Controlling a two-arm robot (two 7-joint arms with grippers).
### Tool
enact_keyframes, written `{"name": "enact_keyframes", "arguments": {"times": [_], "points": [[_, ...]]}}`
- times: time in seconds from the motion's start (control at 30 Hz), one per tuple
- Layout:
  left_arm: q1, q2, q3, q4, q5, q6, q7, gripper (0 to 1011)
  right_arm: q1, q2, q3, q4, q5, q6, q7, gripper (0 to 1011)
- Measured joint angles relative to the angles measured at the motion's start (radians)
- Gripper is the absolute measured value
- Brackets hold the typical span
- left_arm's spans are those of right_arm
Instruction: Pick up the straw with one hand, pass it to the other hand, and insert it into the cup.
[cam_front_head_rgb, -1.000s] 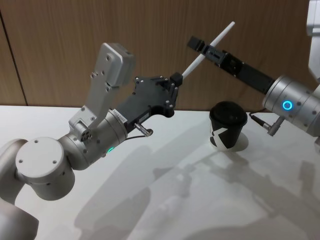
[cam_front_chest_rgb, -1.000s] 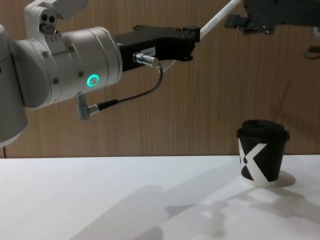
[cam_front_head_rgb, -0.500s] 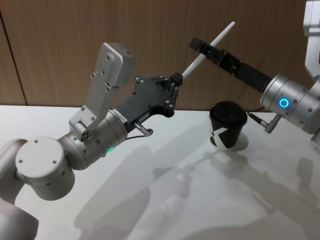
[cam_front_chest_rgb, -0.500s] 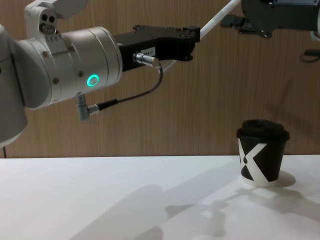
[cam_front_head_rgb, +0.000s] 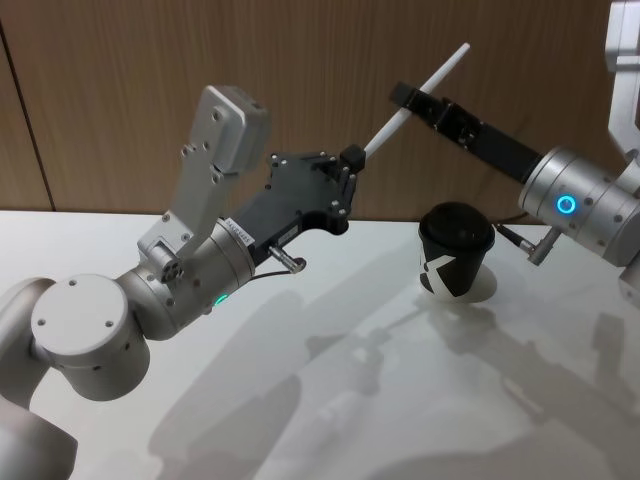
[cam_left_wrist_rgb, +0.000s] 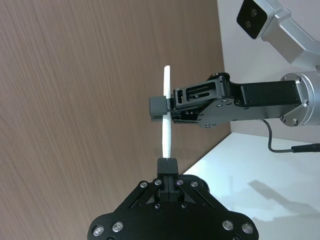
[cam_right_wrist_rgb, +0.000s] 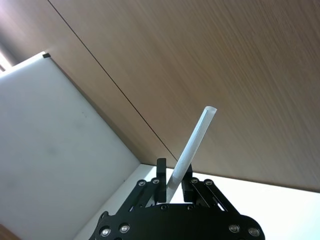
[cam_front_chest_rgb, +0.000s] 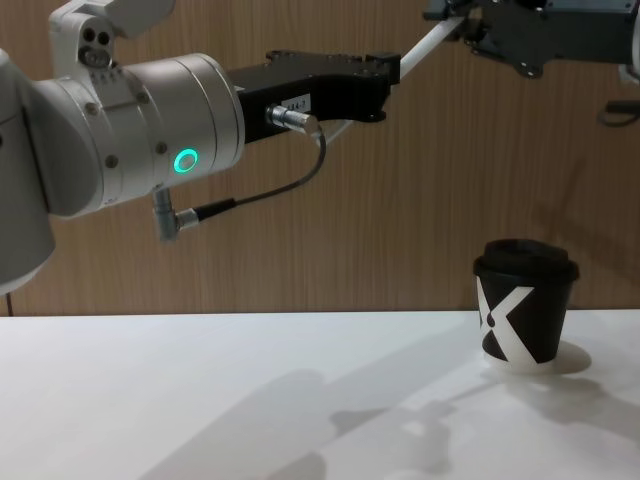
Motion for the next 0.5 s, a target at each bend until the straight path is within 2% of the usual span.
{"name": "enact_keyframes", "arguments": {"times": [0.03, 0.13, 0.5], "points": [[0.0, 0.0, 0.0, 0.0, 0.0, 0.0, 0.0, 0, 0.0, 0.0, 0.0, 0.001, 0.0, 0.0, 0.0, 186], [0.0, 0.0, 0.0, 0.0, 0.0, 0.0, 0.0, 0, 0.001, -0.001, -0.001, 0.002, 0.0, 0.0, 0.0, 103], [0.0, 0.0, 0.0, 0.0, 0.0, 0.0, 0.0, 0, 0.002, -0.001, -0.001, 0.004, 0.0, -0.001, 0.0, 32]]}}
